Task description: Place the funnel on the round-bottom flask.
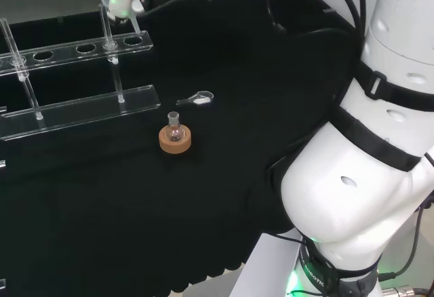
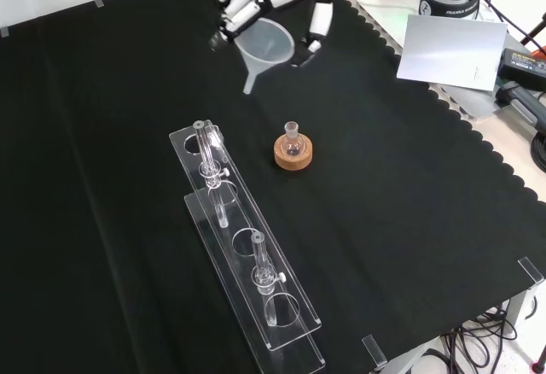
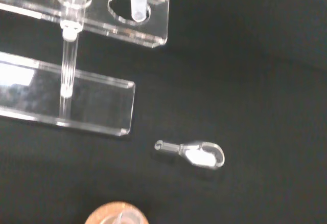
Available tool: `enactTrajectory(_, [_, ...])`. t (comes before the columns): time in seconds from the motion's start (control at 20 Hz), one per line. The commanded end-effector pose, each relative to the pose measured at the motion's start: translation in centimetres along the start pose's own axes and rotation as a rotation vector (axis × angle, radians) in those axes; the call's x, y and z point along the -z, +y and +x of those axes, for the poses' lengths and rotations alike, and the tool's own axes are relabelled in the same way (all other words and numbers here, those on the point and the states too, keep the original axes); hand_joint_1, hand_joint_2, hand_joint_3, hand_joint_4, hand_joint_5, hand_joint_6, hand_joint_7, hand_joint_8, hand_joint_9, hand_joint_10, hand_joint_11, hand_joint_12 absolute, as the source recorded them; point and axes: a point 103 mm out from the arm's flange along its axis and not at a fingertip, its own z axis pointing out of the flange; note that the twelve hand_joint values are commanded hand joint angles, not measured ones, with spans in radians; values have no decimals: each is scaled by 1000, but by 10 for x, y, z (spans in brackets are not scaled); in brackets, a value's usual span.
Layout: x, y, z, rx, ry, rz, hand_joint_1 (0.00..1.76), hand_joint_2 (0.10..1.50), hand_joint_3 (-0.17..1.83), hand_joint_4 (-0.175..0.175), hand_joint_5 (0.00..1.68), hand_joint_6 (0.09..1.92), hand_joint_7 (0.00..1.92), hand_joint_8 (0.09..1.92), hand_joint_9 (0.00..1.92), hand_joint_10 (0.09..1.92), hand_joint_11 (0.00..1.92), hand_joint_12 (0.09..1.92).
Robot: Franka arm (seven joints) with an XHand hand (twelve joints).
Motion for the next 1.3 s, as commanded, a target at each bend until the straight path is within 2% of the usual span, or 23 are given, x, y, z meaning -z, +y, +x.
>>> enactTrajectory(0.05, [-41,-39,-10,-67,27,89,737,714,598,-92,429,87,490,795,895,642,602,1255])
enactTrajectory(0.5, [-74,-40,-14,-74,43,122,735,712,604,-91,433,87,491,794,895,640,601,1257])
enactTrajectory(0.65, [-83,-38,-15,-69,52,119,735,712,605,-91,437,87,491,794,895,640,601,1257])
enactTrajectory(1.3, [-130,-30,-12,-59,105,174,731,714,610,-90,452,87,494,794,890,639,606,1258])
